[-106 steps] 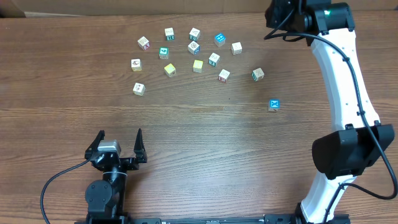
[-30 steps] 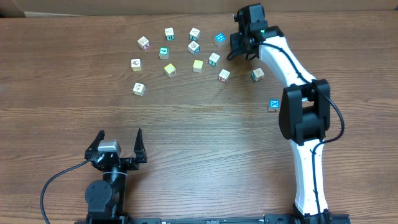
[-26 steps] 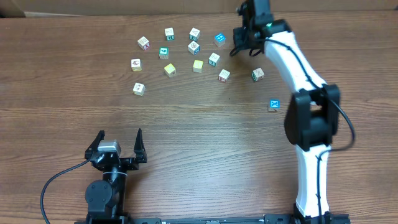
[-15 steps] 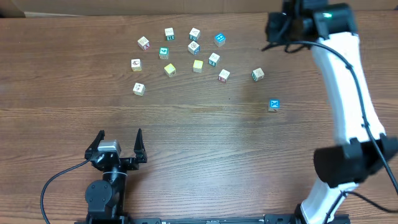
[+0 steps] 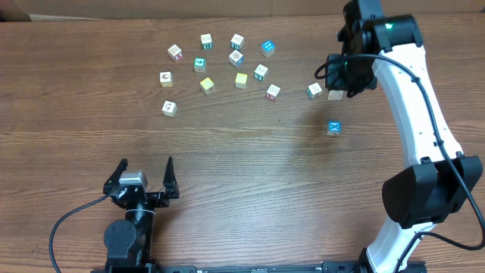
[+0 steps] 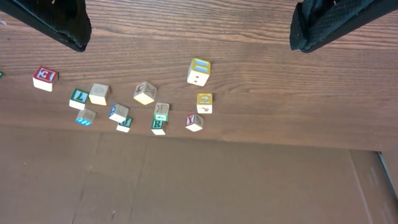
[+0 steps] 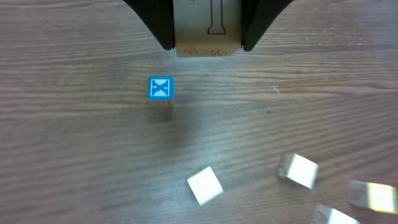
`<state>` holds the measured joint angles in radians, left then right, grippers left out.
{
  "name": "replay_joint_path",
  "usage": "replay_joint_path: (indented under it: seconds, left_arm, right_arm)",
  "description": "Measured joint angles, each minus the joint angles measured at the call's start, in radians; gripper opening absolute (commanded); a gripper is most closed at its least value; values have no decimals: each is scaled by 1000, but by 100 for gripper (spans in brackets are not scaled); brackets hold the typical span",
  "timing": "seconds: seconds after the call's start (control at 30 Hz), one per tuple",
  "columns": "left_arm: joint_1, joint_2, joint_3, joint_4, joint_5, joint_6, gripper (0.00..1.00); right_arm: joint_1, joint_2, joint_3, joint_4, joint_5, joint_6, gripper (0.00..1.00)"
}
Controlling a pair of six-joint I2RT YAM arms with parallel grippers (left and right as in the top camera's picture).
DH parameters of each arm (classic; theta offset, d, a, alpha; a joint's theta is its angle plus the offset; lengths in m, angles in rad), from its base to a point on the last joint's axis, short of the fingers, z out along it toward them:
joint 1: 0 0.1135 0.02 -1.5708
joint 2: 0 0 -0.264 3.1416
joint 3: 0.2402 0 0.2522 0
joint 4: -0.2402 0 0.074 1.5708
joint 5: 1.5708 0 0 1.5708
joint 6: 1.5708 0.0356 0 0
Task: Form a tower
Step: 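Carry the L block and lower it onto the blue block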
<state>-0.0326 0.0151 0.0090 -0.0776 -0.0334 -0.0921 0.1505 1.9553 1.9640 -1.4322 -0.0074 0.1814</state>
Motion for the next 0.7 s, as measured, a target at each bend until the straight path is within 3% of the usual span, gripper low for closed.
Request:
replay_joint_path:
  seconds: [0.7]
  left_arm:
    - [0,0,0,0,0,0,100]
  right_arm:
    - [-37,1,-373,251,31,51,25]
